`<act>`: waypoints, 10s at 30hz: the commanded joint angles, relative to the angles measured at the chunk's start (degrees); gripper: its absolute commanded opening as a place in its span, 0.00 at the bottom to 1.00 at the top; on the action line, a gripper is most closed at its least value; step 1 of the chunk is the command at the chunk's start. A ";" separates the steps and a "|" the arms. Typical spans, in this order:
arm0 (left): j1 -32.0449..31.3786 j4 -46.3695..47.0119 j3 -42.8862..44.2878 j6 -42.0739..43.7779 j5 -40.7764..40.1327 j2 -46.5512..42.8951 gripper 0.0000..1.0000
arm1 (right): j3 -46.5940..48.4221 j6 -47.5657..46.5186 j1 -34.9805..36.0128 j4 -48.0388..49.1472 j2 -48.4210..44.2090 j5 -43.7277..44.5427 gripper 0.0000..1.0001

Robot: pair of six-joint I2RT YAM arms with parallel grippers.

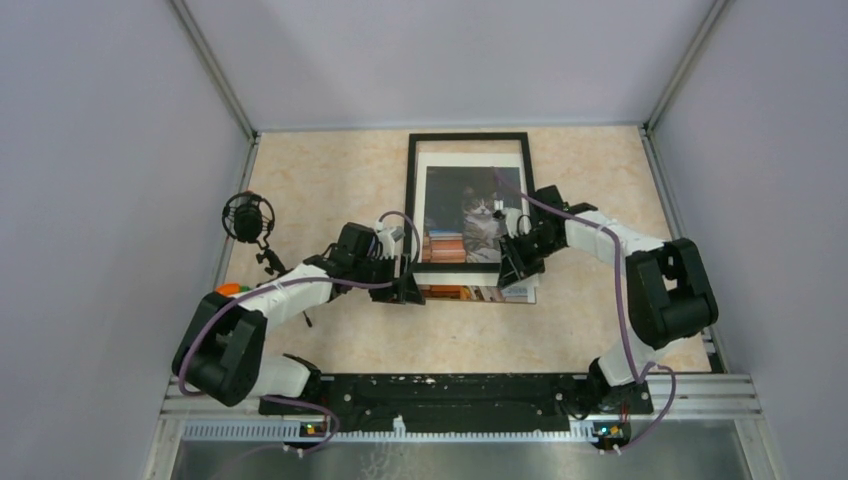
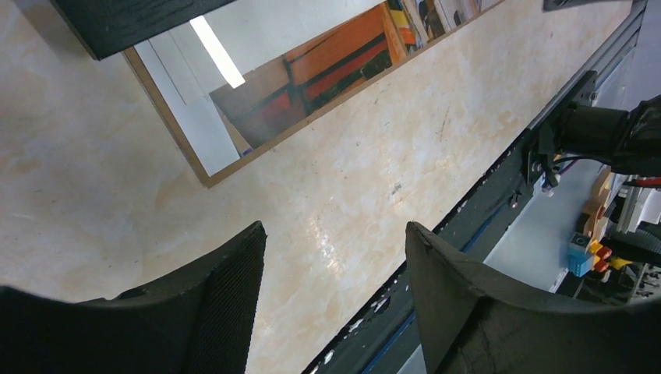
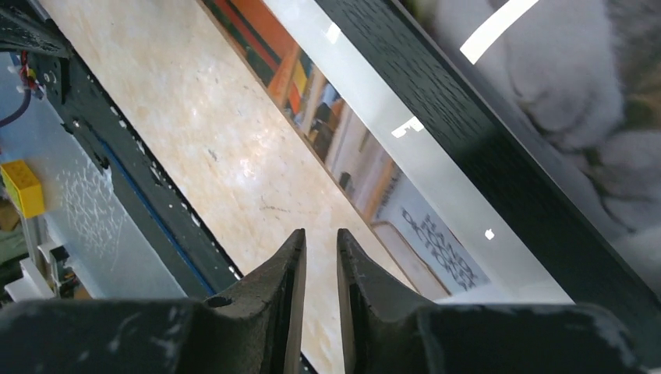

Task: Take the photo out of the frame
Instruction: Pick up the photo from the photo frame.

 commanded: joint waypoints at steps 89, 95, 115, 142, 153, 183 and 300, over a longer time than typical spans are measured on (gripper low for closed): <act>1.96 10.15 0.43 -2.16 -2.01 5.54 0.73 | 2.00 8.14 13.77 19.11 13.28 7.87 0.19; 1.62 10.44 0.51 -2.51 -2.57 6.97 0.73 | 1.92 8.16 13.76 19.07 13.36 7.91 0.19; 0.53 10.91 0.44 -3.98 -3.79 13.33 0.73 | 2.11 7.99 14.77 19.21 14.74 7.87 0.19; -1.74 13.62 0.09 -5.06 -5.14 16.21 0.70 | -8.75 6.71 18.00 35.00 -2.60 10.93 0.50; -1.50 10.03 1.00 -4.80 -6.47 13.17 0.72 | -9.86 -0.73 22.32 34.91 -1.94 19.58 0.50; 1.79 5.88 0.13 -5.19 -1.56 3.82 0.70 | -4.88 -0.65 22.73 29.41 6.03 21.84 0.35; 5.32 7.34 4.96 -16.56 3.96 13.80 0.00 | -9.51 -6.98 25.71 34.95 -8.98 20.03 0.44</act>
